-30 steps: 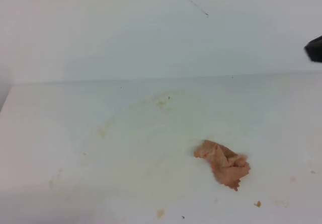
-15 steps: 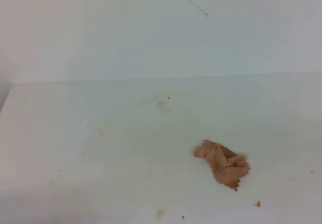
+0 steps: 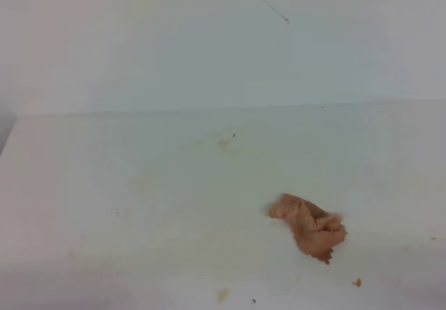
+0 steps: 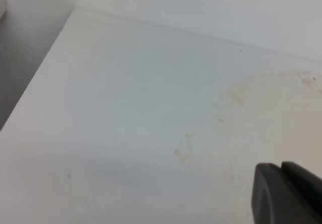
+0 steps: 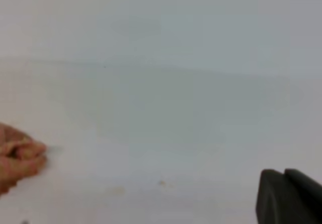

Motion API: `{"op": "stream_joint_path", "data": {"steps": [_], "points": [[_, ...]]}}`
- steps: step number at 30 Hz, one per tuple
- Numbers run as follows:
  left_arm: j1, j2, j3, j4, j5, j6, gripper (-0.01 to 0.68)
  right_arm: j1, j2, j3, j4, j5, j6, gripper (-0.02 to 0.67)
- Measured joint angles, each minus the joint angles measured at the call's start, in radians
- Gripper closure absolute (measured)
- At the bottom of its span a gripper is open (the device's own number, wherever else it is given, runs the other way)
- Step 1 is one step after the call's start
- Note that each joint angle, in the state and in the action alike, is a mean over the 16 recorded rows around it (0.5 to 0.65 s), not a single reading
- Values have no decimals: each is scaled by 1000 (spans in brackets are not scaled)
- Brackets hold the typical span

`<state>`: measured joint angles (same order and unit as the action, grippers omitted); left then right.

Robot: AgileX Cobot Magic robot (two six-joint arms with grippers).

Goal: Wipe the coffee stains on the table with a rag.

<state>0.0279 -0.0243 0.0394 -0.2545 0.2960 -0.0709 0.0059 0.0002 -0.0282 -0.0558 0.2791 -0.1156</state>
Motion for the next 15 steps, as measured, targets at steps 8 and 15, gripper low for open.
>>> {"op": "stream_joint_path", "data": {"steps": [8, 15], "points": [[0, 5, -2, 0, 1, 0, 672, -5, -13, 33, -3, 50, 11, 649], [1, 11, -2, 0, 1, 0, 672, -4, -16, 34, -22, 57, 39, 649]]}}
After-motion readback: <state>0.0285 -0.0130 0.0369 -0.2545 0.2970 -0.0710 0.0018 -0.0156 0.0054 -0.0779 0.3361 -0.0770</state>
